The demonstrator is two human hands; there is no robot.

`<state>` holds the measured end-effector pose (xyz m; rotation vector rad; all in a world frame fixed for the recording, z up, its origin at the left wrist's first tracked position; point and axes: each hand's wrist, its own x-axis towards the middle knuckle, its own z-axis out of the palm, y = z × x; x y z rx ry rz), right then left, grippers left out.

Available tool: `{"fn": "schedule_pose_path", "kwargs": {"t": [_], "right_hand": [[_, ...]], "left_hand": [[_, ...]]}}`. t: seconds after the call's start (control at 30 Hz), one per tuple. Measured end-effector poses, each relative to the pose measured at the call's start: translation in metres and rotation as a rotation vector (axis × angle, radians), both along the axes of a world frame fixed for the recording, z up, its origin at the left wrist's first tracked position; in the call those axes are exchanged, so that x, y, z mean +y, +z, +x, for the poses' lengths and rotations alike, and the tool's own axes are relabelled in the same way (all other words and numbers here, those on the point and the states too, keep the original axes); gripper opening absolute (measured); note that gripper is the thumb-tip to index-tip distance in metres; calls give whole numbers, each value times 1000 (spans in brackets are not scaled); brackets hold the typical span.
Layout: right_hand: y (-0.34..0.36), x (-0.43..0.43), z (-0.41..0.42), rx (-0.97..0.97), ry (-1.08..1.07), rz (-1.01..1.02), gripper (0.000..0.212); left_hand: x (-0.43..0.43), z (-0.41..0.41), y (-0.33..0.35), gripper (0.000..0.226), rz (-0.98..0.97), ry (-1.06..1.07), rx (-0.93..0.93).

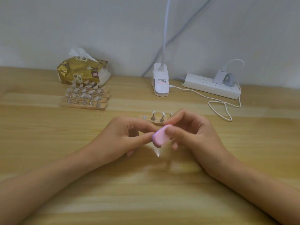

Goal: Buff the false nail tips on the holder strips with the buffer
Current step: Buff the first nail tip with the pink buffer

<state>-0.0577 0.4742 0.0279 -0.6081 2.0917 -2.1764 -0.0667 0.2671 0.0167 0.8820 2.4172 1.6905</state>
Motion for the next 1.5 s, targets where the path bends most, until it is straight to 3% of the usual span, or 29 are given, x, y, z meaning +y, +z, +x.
{"fn": "schedule_pose_path", "kwargs": {"t": [0.3, 0.4, 0.5, 0.63, 0.73, 0.87, 0.97, 1.1, 1.2, 1.3, 1.4, 1.5], "right_hand": [[-2, 2, -2, -39, -55, -53, 5], [-1, 0, 0, 10, 41, 13, 12], [0, 3, -2, -31, -61, -43, 16], [-1, 0, 1, 37, 48, 14, 14], [-1, 4, -2, -26, -63, -46, 10], [-2, 0, -1, 37, 47, 27, 11], [-2, 2, -2, -20, -30, -39, 8], [-1, 0, 0, 32, 50, 36, 11], [-1, 2, -2, -27, -49, -30, 12], [-1, 0, 0, 28, 55, 23, 11], [-2, 2, -1, -7, -27, -27, 13], [0, 0, -1, 41, 56, 28, 12]], "left_hand": [[0, -1, 1, 13, 8, -3, -11], [0, -1, 0, 13, 18, 11, -12], [0, -1, 2, 12, 36, 4, -53], [0, -1, 2, 10, 31, 17, -39], [0, -1, 3, 13, 48, 6, -63], [1, 1, 3, 16, 53, 24, -68], [1, 0, 4, 17, 56, 1, -68], [1, 0, 4, 19, 48, 30, -70], [2, 1, 4, 16, 66, 5, -79], [2, 1, 4, 14, 68, 22, -84], [1, 0, 4, 13, 54, 22, -88], [2, 0, 4, 14, 59, 25, -85]]}}
